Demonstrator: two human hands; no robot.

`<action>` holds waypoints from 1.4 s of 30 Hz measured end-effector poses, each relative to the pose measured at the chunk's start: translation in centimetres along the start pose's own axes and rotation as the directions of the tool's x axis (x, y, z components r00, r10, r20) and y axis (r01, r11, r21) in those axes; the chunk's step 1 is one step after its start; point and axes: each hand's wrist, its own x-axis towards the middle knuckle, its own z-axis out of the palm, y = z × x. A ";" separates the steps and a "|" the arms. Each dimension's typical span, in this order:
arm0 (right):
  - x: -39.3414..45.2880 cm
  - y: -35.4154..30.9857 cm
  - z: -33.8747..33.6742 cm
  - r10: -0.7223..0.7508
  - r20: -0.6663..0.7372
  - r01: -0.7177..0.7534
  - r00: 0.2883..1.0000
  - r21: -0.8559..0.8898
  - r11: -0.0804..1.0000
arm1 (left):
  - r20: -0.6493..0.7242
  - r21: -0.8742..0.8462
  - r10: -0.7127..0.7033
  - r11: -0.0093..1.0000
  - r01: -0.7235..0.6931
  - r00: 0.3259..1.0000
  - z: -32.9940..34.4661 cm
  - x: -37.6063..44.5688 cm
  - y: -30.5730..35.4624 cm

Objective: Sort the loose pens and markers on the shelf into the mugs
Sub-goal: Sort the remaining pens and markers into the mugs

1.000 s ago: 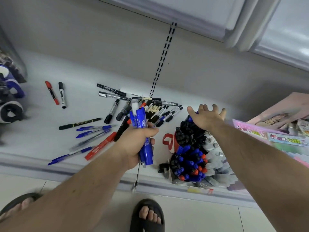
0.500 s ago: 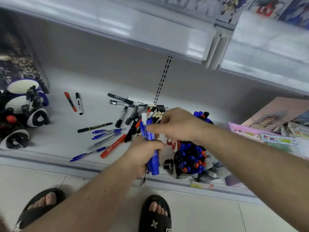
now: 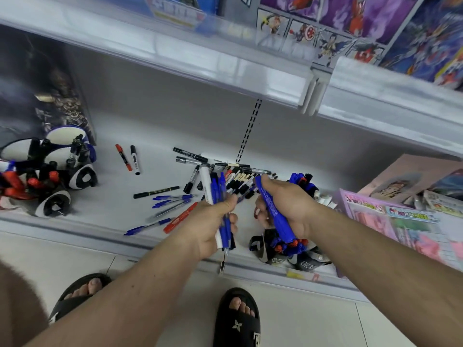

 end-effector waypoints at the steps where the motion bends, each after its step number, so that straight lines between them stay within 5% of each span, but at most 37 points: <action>1: -0.1 0.0 -0.3 0.036 0.064 -0.034 0.997 -0.027 0.999 | -0.013 -0.002 0.025 1.000 -0.026 1.000 -0.1 0.1 0.3; 6: -0.7 -0.2 -1.3 0.171 0.429 -0.141 0.887 -0.101 0.985 | 0.034 0.123 0.080 0.989 -0.084 0.996 0.1 0.1 1.3; 11: -0.1 0.2 -1.8 0.235 0.476 -0.101 0.848 -0.291 0.951 | 0.017 0.245 0.047 0.968 -0.050 0.999 0.6 0.5 0.3; 14: 0.4 -0.1 -3.7 0.284 0.328 -0.168 0.901 -0.340 0.925 | -0.100 0.130 0.046 0.991 -0.033 0.994 -0.1 1.4 0.0; 16: 1.4 0.4 -5.6 0.169 0.002 -0.163 0.986 -0.257 0.953 | -0.189 0.031 0.065 0.998 -0.061 0.980 -0.7 2.1 -0.4; 18: 2.5 1.5 -7.8 -0.031 -0.402 -0.046 0.915 -0.180 0.983 | -0.248 -0.025 0.094 0.994 -0.103 0.964 -0.9 2.4 -0.8; 19: 2.9 2.0 -8.5 -0.075 -0.478 0.010 0.875 -0.137 0.991 | -0.261 -0.039 0.105 0.992 -0.119 0.960 -0.9 2.6 -1.0; 22: 2.6 2.6 -8.4 -0.011 -0.290 0.052 0.957 0.134 0.990 | -0.266 -0.052 0.127 0.988 -0.146 0.956 -0.6 2.9 -1.6; 25: 1.6 2.1 -6.9 0.013 -0.095 0.004 0.995 0.180 0.984 | -0.264 -0.026 0.152 0.986 -0.165 0.952 -0.1 3.4 -2.1; 28: 1.4 2.3 -5.6 -0.064 -0.154 0.088 0.986 0.158 0.984 | -0.253 0.041 0.172 0.985 -0.168 0.952 0.5 3.8 -2.8; 31: 2.1 2.3 -6.3 -0.139 -0.386 0.202 0.912 0.128 0.971 | -0.214 0.127 0.185 0.979 -0.160 0.959 1.2 4.4 -3.6; 34: 3.1 0.3 -9.7 -0.345 -0.654 0.383 0.673 -0.091 0.919 | -0.200 0.107 0.156 0.985 -0.136 0.967 2.1 5.6 -3.6; 36: 3.9 -0.9 -12.4 -0.557 -0.656 0.379 0.510 -0.410 0.830 | -0.190 0.077 0.132 0.990 -0.119 0.973 3.2 6.4 -3.5; 38: 4.7 -1.6 -14.4 -0.699 -0.545 0.251 0.464 -0.676 0.693 | -0.164 0.063 0.124 0.991 -0.115 0.979 4.3 7.1 -3.4; 42: 7.7 -1.7 -16.0 -0.791 -0.340 0.084 0.508 -0.895 0.439 | -0.124 0.033 0.104 0.994 -0.101 0.987 5.4 8.1 -3.0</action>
